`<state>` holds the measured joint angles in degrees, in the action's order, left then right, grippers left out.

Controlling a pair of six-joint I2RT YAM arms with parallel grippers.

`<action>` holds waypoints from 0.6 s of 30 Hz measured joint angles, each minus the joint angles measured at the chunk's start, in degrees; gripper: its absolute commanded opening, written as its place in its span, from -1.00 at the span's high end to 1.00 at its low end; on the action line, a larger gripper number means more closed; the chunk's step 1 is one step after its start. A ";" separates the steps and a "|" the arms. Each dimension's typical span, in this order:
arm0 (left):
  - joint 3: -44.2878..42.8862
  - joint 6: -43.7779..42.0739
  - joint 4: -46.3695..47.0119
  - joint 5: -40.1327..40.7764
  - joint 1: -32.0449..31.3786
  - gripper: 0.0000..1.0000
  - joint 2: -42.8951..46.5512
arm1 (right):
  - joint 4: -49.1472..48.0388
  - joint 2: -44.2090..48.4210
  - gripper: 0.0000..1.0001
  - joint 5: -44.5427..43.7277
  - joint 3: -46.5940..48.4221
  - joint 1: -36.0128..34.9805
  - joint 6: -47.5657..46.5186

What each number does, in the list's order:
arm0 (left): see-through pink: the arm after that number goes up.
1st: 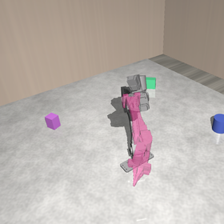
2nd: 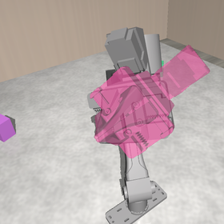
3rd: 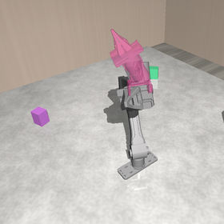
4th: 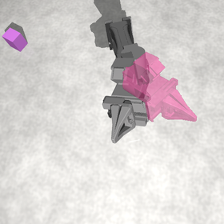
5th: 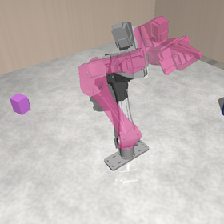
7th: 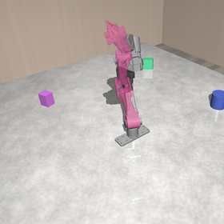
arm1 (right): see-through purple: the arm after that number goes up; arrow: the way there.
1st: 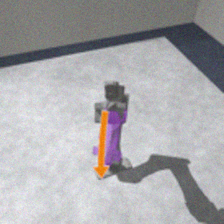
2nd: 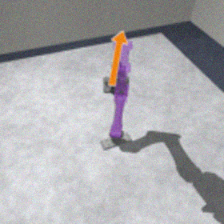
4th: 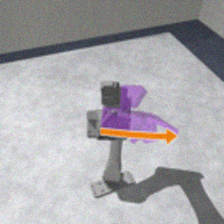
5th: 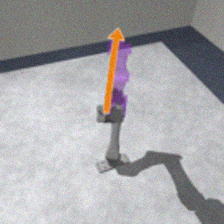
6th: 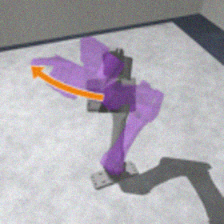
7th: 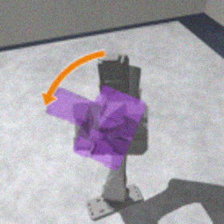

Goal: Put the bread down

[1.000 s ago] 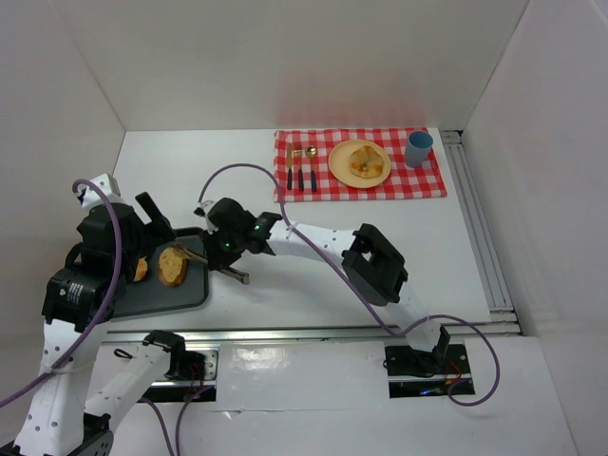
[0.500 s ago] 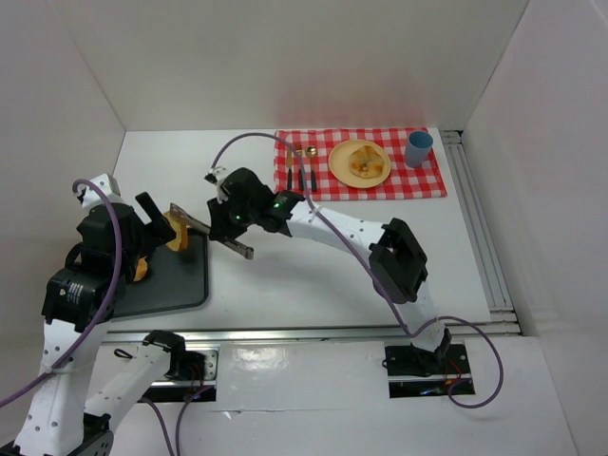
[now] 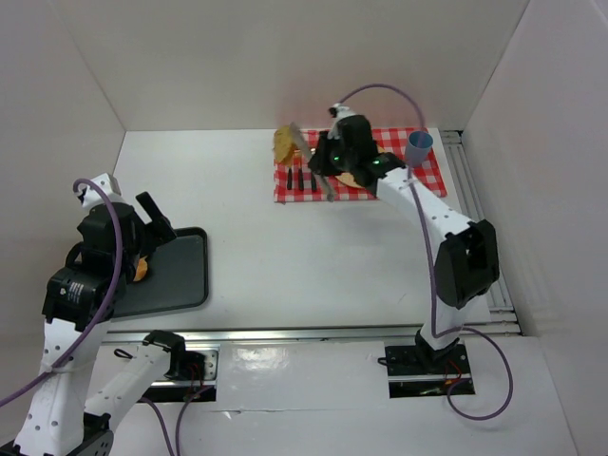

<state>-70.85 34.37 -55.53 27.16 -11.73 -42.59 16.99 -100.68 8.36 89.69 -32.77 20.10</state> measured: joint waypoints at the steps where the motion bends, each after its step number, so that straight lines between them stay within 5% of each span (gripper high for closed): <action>1: 0.00 -0.02 0.00 -0.02 0.00 -0.92 -0.09 | 0.00 0.87 1.00 -1.31 -0.83 3.56 0.02; 6: -0.02 -0.04 0.02 -0.46 0.00 -0.92 -0.68 | -0.20 1.64 1.00 -5.25 -2.69 13.22 -0.07; 18: 0.00 -0.07 0.20 -0.66 0.00 -0.92 -0.76 | 0.13 -1.03 1.00 -7.21 -5.53 18.47 -1.31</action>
<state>-70.85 34.30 -55.33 26.50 -11.73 -43.35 17.12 -101.71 1.15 84.16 -14.31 18.79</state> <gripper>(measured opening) 0.960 0.281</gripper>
